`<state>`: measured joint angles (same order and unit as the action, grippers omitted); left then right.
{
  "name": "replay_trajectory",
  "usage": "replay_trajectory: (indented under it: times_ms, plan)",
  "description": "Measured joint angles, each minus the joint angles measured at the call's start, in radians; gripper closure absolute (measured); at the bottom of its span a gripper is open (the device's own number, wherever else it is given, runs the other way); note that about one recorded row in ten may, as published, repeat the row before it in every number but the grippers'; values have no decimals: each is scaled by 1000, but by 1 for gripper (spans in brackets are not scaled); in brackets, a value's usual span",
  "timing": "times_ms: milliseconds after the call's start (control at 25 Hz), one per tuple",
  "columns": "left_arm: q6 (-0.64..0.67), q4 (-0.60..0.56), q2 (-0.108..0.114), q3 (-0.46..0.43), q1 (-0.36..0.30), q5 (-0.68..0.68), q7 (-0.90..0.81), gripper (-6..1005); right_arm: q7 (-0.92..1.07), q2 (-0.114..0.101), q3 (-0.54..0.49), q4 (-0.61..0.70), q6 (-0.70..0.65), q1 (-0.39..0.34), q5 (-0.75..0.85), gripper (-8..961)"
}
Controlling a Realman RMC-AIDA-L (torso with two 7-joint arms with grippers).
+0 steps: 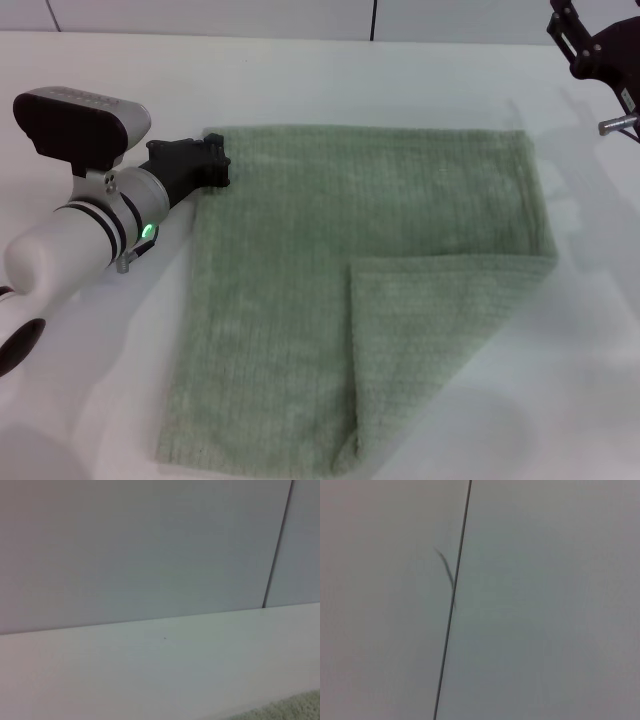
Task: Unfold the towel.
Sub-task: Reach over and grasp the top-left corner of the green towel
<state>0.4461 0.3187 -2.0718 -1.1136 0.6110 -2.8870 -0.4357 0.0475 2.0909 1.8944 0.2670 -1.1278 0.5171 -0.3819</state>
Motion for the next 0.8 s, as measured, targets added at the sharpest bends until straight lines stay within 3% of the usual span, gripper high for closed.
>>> replay_trajectory:
  times_ms: [800]
  plan:
    - [-38, 4, -4, 23, 18, 4, 0, 1000, 0, 0, 0, 2, 23, 8, 0, 208]
